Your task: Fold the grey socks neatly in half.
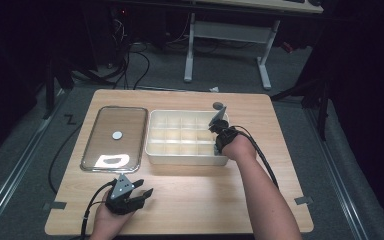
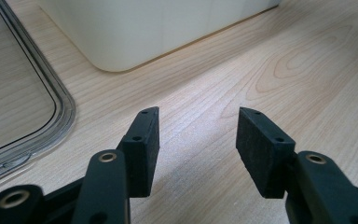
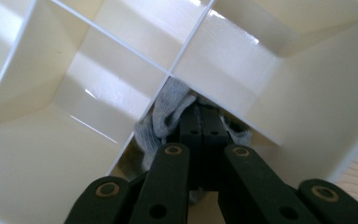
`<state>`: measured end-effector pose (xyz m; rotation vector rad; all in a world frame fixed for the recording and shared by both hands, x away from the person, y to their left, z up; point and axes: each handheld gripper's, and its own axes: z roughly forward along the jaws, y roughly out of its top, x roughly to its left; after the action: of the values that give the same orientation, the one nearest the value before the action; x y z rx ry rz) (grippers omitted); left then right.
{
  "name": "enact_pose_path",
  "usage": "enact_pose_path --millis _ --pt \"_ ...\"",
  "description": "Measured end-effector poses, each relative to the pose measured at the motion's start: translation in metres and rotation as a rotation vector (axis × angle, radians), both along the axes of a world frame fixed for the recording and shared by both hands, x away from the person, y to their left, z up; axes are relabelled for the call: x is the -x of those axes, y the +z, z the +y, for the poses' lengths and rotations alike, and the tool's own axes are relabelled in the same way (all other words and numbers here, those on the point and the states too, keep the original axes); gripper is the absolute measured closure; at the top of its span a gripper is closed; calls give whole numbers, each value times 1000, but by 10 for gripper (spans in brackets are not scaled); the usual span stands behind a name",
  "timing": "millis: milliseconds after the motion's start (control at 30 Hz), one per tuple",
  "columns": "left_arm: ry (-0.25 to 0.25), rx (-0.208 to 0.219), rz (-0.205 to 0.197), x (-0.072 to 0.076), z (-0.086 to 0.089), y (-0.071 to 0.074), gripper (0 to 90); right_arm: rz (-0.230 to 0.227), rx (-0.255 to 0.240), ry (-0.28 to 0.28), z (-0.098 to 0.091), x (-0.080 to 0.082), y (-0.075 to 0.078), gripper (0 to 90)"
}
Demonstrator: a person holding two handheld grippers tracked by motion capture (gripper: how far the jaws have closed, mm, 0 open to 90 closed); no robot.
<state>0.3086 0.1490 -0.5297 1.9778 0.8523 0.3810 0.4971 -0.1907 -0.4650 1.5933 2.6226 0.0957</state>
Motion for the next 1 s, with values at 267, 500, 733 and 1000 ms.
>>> enact_pose_path --millis 267,500,733,1000 --pt "0 -1 1 -1 0 0 500 -20 23 4 0 5 12 900" --pt "-6 -12 0 0 -1 0 500 -96 -21 36 7 14 45 900" --pt "-3 -5 5 0 0 0 498 -49 0 25 11 10 18 900" --pt "-4 -2 10 0 0 -1 498 11 -16 -3 8 -1 -1 900"
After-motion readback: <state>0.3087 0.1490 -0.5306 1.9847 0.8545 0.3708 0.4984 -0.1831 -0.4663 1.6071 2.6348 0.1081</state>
